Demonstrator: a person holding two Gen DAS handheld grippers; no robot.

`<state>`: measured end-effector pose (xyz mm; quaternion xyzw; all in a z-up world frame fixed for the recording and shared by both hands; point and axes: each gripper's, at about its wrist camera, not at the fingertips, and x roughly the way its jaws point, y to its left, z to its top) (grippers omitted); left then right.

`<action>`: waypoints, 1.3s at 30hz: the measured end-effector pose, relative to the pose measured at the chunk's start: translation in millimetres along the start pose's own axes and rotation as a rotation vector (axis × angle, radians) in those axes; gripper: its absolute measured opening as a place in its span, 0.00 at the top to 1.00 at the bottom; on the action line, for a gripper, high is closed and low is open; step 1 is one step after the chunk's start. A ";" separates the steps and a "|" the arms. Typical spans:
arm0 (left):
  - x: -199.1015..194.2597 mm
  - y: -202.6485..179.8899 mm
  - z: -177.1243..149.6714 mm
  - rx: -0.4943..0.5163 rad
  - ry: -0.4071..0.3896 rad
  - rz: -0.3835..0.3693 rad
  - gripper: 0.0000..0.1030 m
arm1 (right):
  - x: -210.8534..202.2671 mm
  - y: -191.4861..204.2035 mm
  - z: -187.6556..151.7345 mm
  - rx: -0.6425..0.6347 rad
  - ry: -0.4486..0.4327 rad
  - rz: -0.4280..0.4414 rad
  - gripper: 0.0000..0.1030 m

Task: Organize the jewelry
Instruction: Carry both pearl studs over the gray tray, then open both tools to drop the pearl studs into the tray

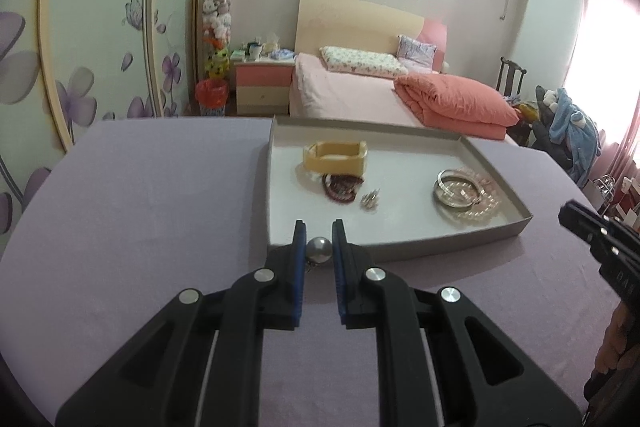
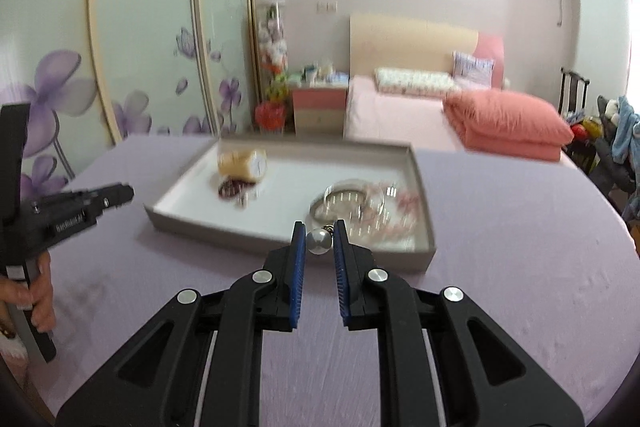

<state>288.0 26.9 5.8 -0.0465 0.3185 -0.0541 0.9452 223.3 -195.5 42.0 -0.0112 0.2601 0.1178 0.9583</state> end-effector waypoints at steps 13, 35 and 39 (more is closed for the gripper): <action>-0.6 -22.1 33.4 0.039 -0.103 0.009 0.87 | 10.5 -5.5 41.6 0.004 -0.152 -0.020 0.85; 52.5 -40.2 51.9 0.077 -0.159 0.047 0.86 | 83.8 -33.1 47.5 0.113 -0.131 -0.024 0.85; 63.7 -40.0 51.1 0.072 -0.157 0.038 0.86 | 91.1 -34.7 45.7 0.115 -0.113 -0.014 0.85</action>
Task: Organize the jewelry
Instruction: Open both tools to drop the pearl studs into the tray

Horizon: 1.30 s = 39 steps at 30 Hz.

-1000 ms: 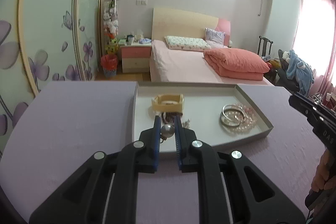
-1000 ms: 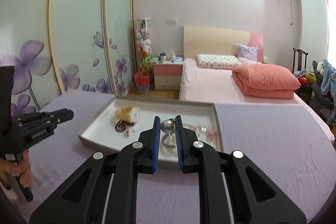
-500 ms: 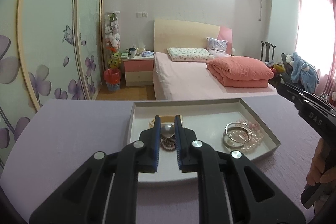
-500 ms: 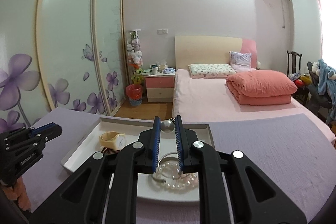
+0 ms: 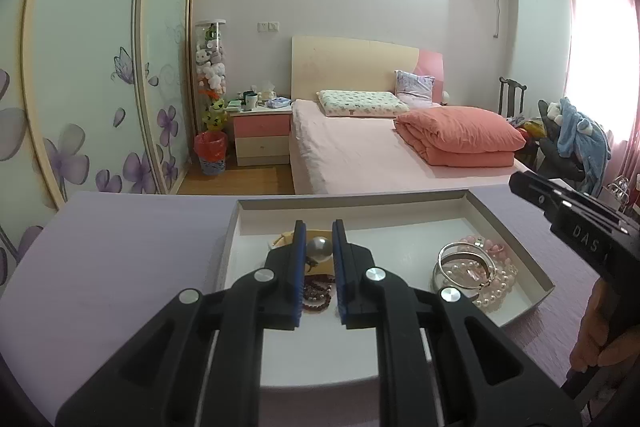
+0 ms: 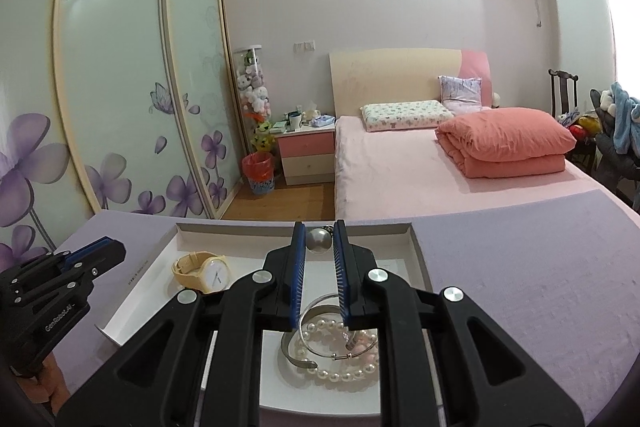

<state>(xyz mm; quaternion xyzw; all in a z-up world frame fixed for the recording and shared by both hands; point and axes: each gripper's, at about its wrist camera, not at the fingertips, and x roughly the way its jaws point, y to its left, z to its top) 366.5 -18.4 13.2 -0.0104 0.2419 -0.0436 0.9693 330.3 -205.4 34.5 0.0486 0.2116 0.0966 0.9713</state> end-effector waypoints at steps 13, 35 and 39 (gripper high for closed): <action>18.3 1.2 -9.4 -0.002 0.010 -0.014 0.86 | 26.2 1.6 -20.6 0.008 0.080 0.031 0.85; 12.3 10.3 -9.7 -0.042 -0.001 0.010 0.54 | 17.3 -0.2 -21.3 0.028 0.080 0.023 0.49; 2.7 12.1 -9.8 -0.030 -0.009 0.022 0.50 | 9.2 1.8 -21.0 0.024 0.070 0.022 0.45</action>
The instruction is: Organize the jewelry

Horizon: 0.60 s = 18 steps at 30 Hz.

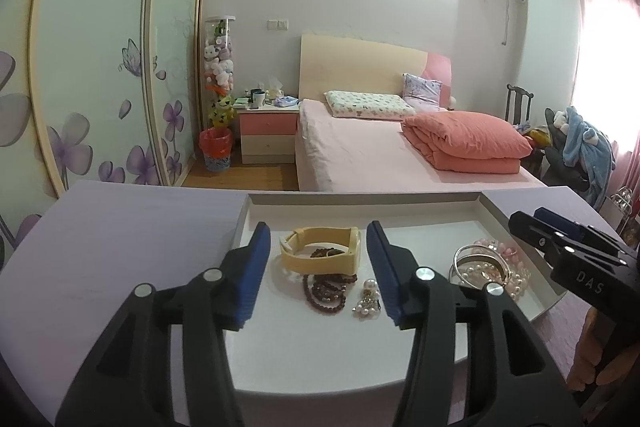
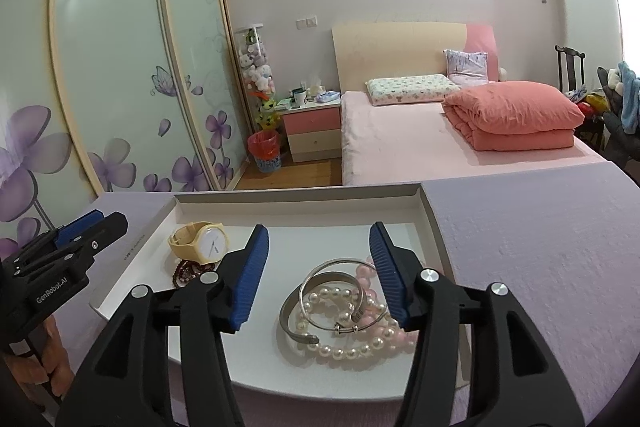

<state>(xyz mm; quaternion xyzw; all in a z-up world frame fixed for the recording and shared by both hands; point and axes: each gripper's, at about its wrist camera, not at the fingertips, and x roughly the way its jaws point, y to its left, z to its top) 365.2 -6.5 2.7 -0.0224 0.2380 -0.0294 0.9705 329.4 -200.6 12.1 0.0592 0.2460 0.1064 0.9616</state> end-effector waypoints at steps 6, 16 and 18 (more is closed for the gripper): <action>-21.6 6.7 -0.6 -0.009 -0.019 0.014 0.44 | -17.7 1.2 -0.8 -0.003 -0.012 0.007 0.40; -86.5 10.4 -21.3 -0.008 -0.062 0.029 0.22 | -75.1 10.4 -19.5 -0.004 -0.047 0.031 0.20; -100.6 8.5 -26.3 0.008 -0.077 0.037 0.16 | -89.2 12.3 -25.0 -0.003 -0.057 0.034 0.17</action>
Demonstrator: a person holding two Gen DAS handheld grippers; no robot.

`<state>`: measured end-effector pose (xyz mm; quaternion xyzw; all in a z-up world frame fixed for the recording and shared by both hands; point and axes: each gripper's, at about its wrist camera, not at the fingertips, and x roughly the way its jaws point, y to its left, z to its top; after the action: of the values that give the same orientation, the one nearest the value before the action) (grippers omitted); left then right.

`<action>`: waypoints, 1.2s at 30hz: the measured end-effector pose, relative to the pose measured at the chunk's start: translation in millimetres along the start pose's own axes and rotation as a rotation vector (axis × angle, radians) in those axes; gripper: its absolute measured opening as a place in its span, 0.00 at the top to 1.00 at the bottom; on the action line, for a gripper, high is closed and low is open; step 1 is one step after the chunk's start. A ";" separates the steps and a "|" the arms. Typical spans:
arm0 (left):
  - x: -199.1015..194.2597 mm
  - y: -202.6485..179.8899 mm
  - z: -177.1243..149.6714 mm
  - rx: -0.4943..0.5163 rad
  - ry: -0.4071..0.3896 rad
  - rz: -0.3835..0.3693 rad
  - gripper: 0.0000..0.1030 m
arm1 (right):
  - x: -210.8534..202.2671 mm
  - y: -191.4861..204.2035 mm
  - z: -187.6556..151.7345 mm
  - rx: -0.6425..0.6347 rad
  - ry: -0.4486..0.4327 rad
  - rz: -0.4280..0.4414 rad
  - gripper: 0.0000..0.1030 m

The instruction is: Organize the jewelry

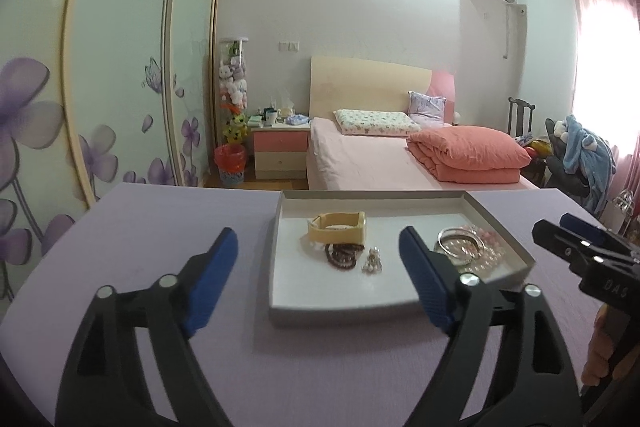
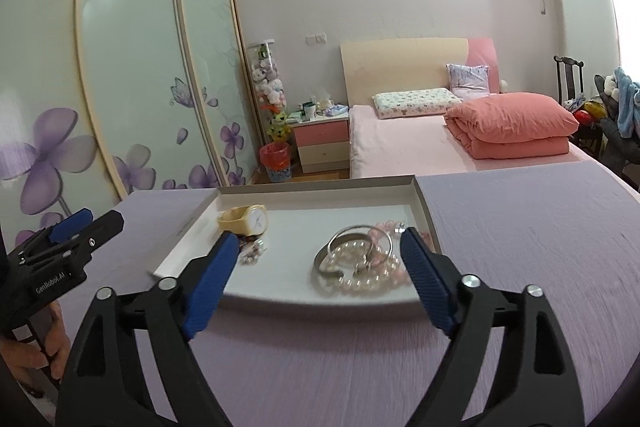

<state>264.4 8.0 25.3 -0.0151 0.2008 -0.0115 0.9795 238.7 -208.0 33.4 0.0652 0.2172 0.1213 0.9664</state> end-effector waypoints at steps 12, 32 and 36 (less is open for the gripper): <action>-84.1 -4.3 -39.5 0.033 -0.060 -0.013 0.04 | -59.6 16.3 -30.0 -0.021 -0.046 -0.005 0.02; -115.3 4.8 -71.8 -0.036 -0.050 -0.009 0.04 | -89.3 19.1 -65.9 -0.034 -0.078 -0.069 0.02; -115.7 4.2 -72.5 -0.035 -0.052 -0.010 0.04 | -91.3 18.9 -65.1 -0.031 -0.083 -0.067 0.02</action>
<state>129.6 13.6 4.0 -0.0338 0.1752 -0.0125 0.9839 126.5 -209.0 15.3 0.0477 0.1772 0.0895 0.9789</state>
